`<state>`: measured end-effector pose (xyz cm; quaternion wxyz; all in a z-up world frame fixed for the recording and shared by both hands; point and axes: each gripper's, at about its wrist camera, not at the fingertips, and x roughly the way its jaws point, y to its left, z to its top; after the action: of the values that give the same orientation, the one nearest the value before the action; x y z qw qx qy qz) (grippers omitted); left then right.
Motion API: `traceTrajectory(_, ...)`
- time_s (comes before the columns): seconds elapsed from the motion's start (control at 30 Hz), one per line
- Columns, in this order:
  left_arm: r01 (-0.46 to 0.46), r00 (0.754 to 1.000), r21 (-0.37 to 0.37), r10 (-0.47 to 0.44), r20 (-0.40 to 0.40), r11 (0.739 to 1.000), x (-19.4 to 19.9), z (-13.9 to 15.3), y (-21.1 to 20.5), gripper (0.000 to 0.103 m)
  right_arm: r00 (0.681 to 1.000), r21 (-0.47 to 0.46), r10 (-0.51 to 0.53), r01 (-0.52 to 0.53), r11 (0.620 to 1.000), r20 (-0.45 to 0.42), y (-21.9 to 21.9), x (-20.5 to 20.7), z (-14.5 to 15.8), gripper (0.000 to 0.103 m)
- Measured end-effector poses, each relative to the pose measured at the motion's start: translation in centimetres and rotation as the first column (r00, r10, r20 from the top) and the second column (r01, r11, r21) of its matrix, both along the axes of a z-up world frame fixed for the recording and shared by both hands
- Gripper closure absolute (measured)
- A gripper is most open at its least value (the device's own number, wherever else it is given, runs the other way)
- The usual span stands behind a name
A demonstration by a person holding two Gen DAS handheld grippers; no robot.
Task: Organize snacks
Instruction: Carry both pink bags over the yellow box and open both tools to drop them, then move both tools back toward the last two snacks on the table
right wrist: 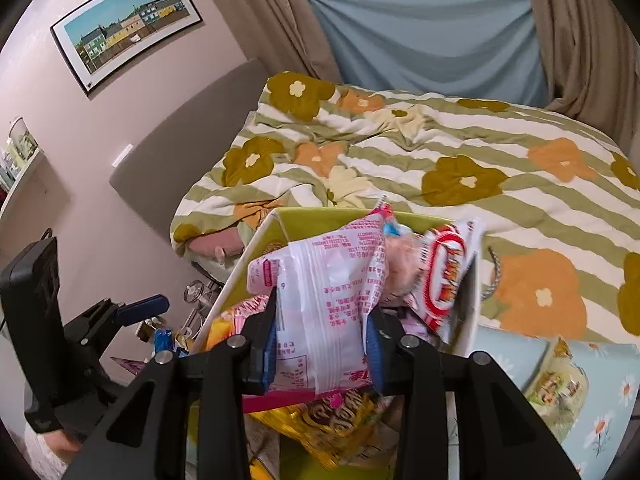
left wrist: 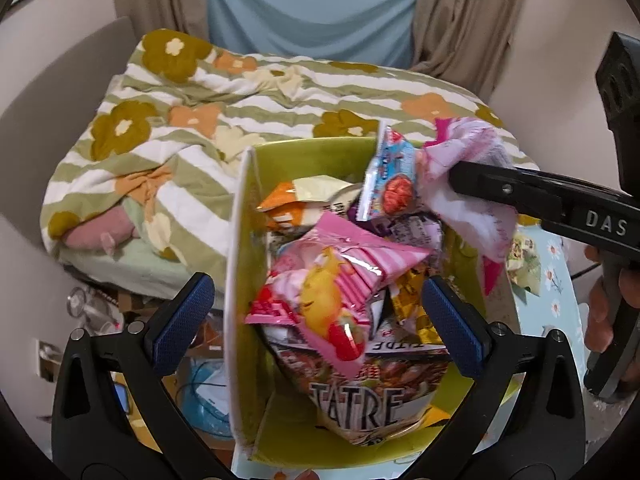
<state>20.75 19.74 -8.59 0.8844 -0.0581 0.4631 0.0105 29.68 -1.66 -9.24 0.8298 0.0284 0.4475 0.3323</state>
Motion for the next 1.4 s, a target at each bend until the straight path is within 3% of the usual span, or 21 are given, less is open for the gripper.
traceTrajectory(0.07, -0.016, 1.000, 0.007, 0.016, -0.003, 1.000, -0.4, -0.1, 0.3, 0.000, 1.000, -0.011, 0.003, -0.004, 1.000, -0.012, 0.7, 0.3, -0.5, 0.053)
traceTrajectory(0.13, -0.024, 1.000, 0.007, 0.024, -0.004, 1.000, -0.8, -0.2, 0.3, 0.000, 1.000, -0.004, -0.011, 0.011, 1.000, -0.022, 0.8, 0.4, -0.9, 0.028)
traceTrajectory(0.17, -0.026, 1.000, 0.008, 0.026, -0.007, 1.000, -1.0, -0.3, 0.3, 0.000, 1.000, 0.005, -0.017, 0.017, 1.000, -0.024, 0.7, 0.3, -1.0, 0.006)
traceTrajectory(0.2, -0.028, 1.000, 0.009, 0.029, -0.009, 1.000, -1.1, -0.4, 0.4, 0.000, 1.000, 0.018, -0.023, 0.023, 1.000, -0.020, 0.5, 0.1, -1.2, 0.000)
traceTrajectory(0.4, -0.033, 0.999, 0.011, 0.033, -0.019, 0.999, -2.1, -0.7, 0.0, 0.000, 1.000, 0.010, -0.030, 0.030, 0.999, 0.006, -0.5, -1.0, -1.4, 0.000)
traceTrajectory(0.6, -0.008, 1.000, 0.022, 0.008, 0.016, 1.000, -2.9, 1.0, -1.0, 0.000, 0.997, 0.007, -0.039, 0.039, 0.999, 0.064, -1.9, -2.6, 0.2, 0.000)
traceTrajectory(0.9, 0.131, 0.990, 0.011, -0.131, 0.056, 0.991, -2.6, 3.1, -5.4, 0.000, 0.984, -0.013, -0.144, 0.146, 0.989, 0.110, -7.8, -5.1, 3.3, 0.000)
traceTrajectory(1.23, 0.319, 0.947, 0.001, -0.318, 0.054, 0.948, -0.8, 3.1, -14.6, 0.000, 0.918, -0.042, -0.381, 0.387, 0.921, 0.110, -18.5, -9.5, 4.0, 0.000)
traceTrajectory(1.4, 0.400, 0.916, 0.001, -0.400, 0.037, 0.916, 1.3, 2.9, -19.5, 0.000, 0.857, -0.114, -0.502, 0.513, 0.851, 0.115, -23.4, -11.5, 3.1, 0.000)
